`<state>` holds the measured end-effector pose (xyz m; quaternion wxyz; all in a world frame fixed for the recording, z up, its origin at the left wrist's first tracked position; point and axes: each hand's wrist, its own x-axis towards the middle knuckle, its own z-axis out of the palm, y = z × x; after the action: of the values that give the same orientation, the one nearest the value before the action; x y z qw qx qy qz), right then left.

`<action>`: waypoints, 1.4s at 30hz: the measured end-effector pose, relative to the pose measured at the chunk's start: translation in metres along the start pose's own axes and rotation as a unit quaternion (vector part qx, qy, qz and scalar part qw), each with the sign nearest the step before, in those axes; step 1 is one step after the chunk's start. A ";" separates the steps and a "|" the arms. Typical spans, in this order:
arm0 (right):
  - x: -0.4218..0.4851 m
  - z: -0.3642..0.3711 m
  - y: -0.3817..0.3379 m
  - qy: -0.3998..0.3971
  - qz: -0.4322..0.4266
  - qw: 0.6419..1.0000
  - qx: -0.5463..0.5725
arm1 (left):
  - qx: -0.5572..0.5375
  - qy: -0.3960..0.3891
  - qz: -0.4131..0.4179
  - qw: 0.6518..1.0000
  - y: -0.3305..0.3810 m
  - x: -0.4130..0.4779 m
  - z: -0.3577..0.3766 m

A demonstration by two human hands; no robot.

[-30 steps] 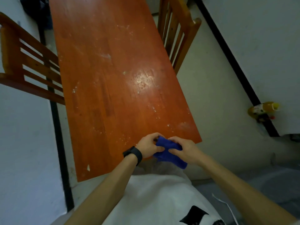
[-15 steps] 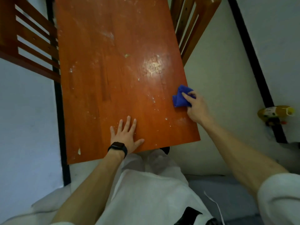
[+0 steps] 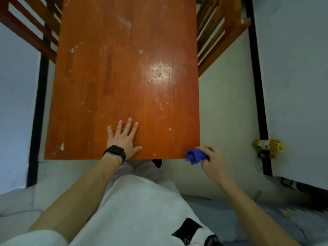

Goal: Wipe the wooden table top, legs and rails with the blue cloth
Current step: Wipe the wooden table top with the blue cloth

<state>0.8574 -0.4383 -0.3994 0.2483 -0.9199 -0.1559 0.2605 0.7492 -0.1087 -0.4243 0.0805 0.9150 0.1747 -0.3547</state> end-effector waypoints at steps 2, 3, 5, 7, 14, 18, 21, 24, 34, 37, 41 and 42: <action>0.041 -0.011 -0.040 0.056 -0.035 0.998 0.006 | -0.002 0.001 -0.005 1.000 0.001 -0.002 0.001; 0.062 -0.015 -0.057 0.075 -0.048 0.996 -0.005 | -0.005 0.001 -0.008 1.000 0.001 -0.003 0.001; 0.104 -0.015 -0.082 0.077 -0.055 0.993 -0.067 | -0.014 -0.004 -0.012 1.000 0.002 -0.003 0.000; 0.135 -0.003 -0.094 0.013 -0.053 0.986 -0.156 | -0.030 -0.004 -0.015 0.999 0.001 -0.003 0.001; 0.116 0.037 -0.074 0.014 -0.077 0.965 -0.251 | -0.057 -0.008 -0.018 0.998 -0.003 0.000 0.007; 0.044 0.047 -0.046 -0.023 -0.156 0.958 -0.238 | -0.063 -0.013 -0.021 0.998 -0.002 -0.004 0.011; 0.009 0.037 -0.022 -0.081 -0.198 0.950 -0.225 | -0.068 -0.013 -0.018 0.997 -0.001 -0.003 0.009; 0.003 0.014 -0.030 -0.238 -0.144 0.938 -0.205 | -0.065 -0.013 -0.014 0.998 0.000 -0.003 0.009; 0.169 -0.043 -0.137 -0.070 -0.027 0.997 0.006 | -0.066 -0.006 -0.018 0.998 -0.001 -0.001 0.013; 0.216 -0.022 -0.147 -0.014 -0.061 0.995 -0.082 | -0.076 -0.008 -0.022 0.997 -0.002 0.002 0.014; 0.206 0.015 -0.141 -0.011 -0.089 0.977 -0.196 | -0.084 -0.012 -0.023 0.996 -0.001 0.002 0.012; 0.188 0.024 -0.135 -0.004 -0.125 0.972 -0.198 | -0.090 -0.015 -0.022 0.996 -0.002 0.002 0.012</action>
<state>0.9765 -0.2393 -0.4200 0.0907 -0.9231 -0.3189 0.1948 0.7419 -0.1100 -0.4345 0.1576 0.8944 0.2249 -0.3530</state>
